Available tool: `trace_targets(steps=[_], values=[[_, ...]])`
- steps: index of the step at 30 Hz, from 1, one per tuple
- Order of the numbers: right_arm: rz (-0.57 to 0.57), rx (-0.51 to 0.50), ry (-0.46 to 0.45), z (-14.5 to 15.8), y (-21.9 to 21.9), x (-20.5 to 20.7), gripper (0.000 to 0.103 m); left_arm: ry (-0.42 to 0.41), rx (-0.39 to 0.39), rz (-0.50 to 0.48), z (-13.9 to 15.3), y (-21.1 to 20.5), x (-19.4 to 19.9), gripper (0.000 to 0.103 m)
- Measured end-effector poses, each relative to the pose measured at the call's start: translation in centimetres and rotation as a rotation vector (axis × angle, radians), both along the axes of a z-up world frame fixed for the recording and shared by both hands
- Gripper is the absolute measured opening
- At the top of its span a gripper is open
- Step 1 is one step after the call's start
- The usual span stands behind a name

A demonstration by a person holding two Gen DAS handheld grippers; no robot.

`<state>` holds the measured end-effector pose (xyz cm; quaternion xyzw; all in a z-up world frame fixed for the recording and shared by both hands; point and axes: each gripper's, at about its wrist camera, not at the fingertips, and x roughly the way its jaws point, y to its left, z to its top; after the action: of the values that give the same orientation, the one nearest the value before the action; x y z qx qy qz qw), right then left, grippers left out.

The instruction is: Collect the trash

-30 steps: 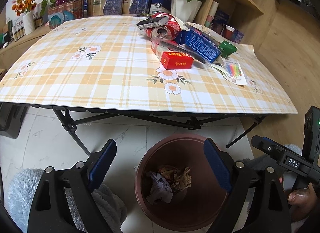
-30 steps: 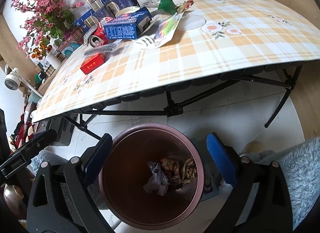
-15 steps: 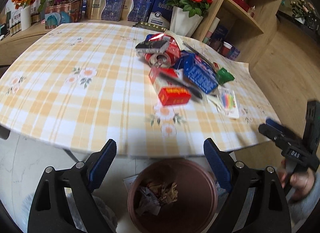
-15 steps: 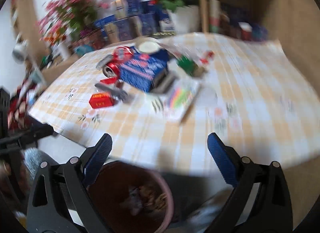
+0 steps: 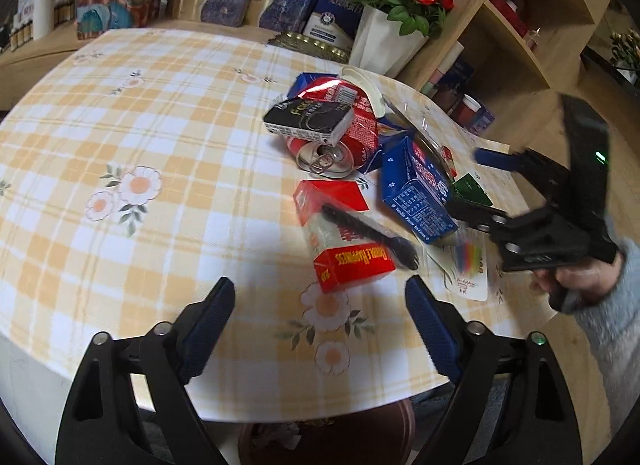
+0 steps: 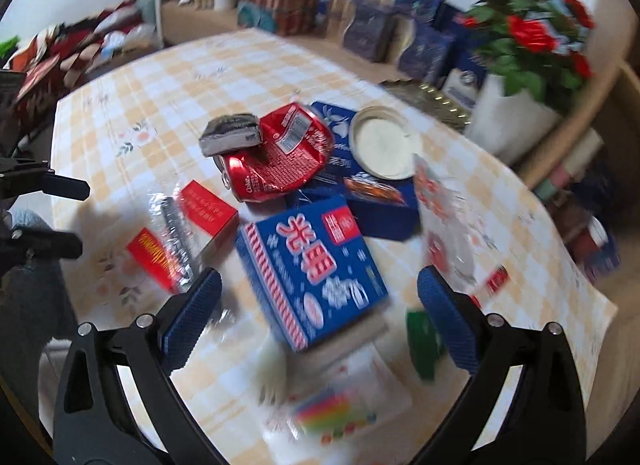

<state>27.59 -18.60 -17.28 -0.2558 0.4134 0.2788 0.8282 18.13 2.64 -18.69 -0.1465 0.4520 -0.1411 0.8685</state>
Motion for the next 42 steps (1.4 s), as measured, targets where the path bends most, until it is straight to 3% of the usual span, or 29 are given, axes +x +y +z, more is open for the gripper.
trace_targets(steps=[3,8,9,10,11,15,18,20,22,27,32,37,42], values=[[0.019,-0.037,0.056,-1.6,1.2,1.8,0.097,0.024,-0.033,-0.002,-0.5,-0.1,1.0,0.072],[-0.013,-0.010,0.166,-3.1,1.1,4.0,0.096,0.084,-0.189,0.039,-1.8,0.9,3.2,0.059],[-0.023,0.009,0.185,-3.2,1.0,4.2,0.095,0.091,-0.209,0.047,-2.0,1.0,3.6,0.058],[-0.021,0.028,0.195,-3.2,0.9,4.2,0.087,0.098,-0.227,0.057,-2.3,1.0,4.0,0.056],[-0.015,0.034,0.200,-3.2,0.9,4.1,0.088,0.107,-0.256,0.070,-2.6,1.2,4.6,0.054],[0.018,0.051,0.127,-1.9,0.9,2.8,0.086,0.127,-0.329,0.101,-3.1,1.4,5.9,0.046],[-0.015,0.112,0.063,0.1,0.1,2.0,0.086,0.139,-0.338,0.122,-3.5,1.3,6.6,0.031],[-0.055,0.157,0.008,1.7,-0.6,1.5,0.086,0.142,-0.331,0.124,-3.6,1.2,6.8,0.012],[-0.097,0.190,-0.030,2.9,-1.5,1.3,0.086,0.122,-0.311,0.119,-3.2,1.0,6.7,0.007],[-0.214,0.294,-0.114,6.0,-4.3,-0.4,0.086,0.040,-0.268,0.095,-0.9,0.8,5.8,0.004],[-0.298,0.431,-0.161,8.2,-7.2,-4.0,0.086,-0.084,-0.205,0.045,3.6,0.6,4.1,0.003],[-0.337,0.484,-0.185,9.0,-8.5,-8.1,0.086,-0.196,-0.140,-0.033,8.1,0.0,1.4,0.003],[-0.372,0.516,-0.178,8.8,-9.4,-12.4,0.085,-0.265,-0.062,-0.116,10.8,-1.0,-2.3,0.003]])
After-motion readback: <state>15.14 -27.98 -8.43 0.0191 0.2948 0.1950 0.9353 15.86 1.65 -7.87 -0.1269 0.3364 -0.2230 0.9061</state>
